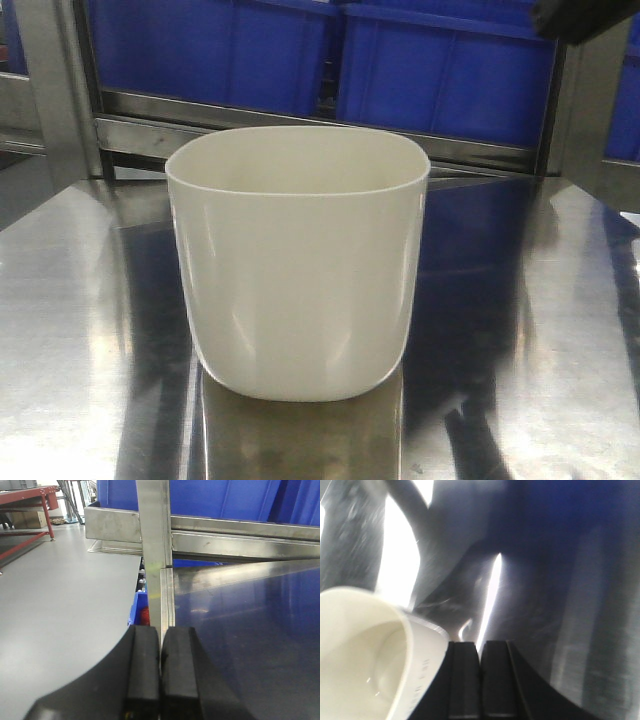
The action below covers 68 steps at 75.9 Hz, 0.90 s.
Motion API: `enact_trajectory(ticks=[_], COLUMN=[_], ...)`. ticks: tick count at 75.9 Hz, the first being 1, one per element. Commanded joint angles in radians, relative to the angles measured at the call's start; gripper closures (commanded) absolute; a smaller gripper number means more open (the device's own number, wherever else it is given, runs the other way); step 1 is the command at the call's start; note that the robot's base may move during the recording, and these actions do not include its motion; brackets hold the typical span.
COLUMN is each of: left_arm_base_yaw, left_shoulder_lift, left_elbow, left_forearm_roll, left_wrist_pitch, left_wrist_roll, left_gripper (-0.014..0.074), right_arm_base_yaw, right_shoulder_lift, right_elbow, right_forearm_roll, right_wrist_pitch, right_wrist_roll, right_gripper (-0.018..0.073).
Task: Move white bin to right shelf second layer
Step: 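Lower the right gripper into the white bin's rim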
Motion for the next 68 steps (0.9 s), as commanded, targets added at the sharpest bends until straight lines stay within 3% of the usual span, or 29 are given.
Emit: enact_trajectory(ticks=[1, 17, 22, 31, 37, 68], left_arm_base_yaw=[-0.003, -0.003, -0.003, -0.003, -0.003, -0.003], left_shoulder_lift=[-0.014, -0.014, -0.014, -0.014, -0.014, -0.014], left_elbow=[0.037, 0.037, 0.037, 0.037, 0.037, 0.037], left_forearm_roll=[0.0, 0.0, 0.0, 0.0, 0.0, 0.0], left_wrist_pitch=[-0.087, -0.087, -0.087, -0.087, -0.087, -0.087], left_wrist_roll=[-0.005, -0.005, -0.005, -0.005, -0.005, -0.005], left_gripper=[0.0512, 0.0512, 0.0512, 0.0512, 0.0512, 0.0512], right_arm_base_yaw=[0.053, 0.137, 0.144, 0.144, 0.144, 0.168], right_shoulder_lift=[0.022, 0.055, 0.055, 0.055, 0.055, 0.102], right_elbow=[-0.05, -0.053, -0.053, -0.053, -0.053, -0.165], right_forearm_roll=[0.018, 0.016, 0.016, 0.016, 0.016, 0.016], right_wrist_pitch=[-0.026, -0.039, -0.04, -0.038, -0.034, 0.049], right_wrist_roll=[-0.011, -0.011, -0.011, -0.011, -0.011, -0.011], right_gripper=[0.0507, 0.0468, 0.0396, 0.016, 0.0069, 0.0061])
